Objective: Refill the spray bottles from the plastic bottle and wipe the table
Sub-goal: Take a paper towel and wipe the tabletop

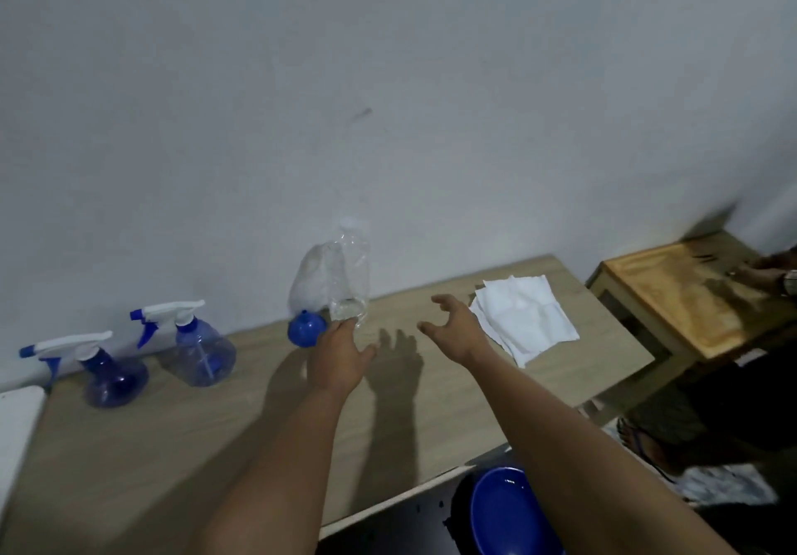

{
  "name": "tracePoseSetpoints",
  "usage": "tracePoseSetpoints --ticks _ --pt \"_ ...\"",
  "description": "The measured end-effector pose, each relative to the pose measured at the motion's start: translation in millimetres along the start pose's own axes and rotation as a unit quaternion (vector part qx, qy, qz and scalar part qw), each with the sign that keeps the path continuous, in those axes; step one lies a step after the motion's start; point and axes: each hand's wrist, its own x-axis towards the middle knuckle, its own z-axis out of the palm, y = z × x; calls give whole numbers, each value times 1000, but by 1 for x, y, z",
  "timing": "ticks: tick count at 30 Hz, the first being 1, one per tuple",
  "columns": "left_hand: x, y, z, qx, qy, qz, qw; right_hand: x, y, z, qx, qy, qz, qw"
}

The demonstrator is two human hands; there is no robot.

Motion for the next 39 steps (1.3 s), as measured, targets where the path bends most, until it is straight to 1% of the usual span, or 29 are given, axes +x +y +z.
tracePoseSetpoints --ticks 3,7,10,14,18,22,25,28,34,39 --pt "-1 47 31 -4 -19 22 1000 1 31 -37 10 17 14 1000" --pt "6 113 93 -1 -43 26 999 20 81 -90 8 29 23 999" --pt "14 161 142 -9 -65 9 998 46 122 -124 3 27 30 999" --pt "32 206 201 -14 -81 -31 996 82 169 -157 18 15 34 999" --pt "53 229 231 11 -64 -82 995 110 197 -175 24 4 17 1000" --pt "70 235 253 36 -35 -124 991 130 217 -184 38 -9 8 999" --pt "79 238 265 30 -13 -159 987 140 225 -188 49 -14 4 999" --pt "85 243 268 19 -8 -187 982 145 230 -190 58 -18 0 998" --pt "92 242 279 -13 5 -219 976 147 241 -191 74 -26 6 997" --pt "87 246 277 -60 35 -209 975 147 243 -194 78 -19 0 997"
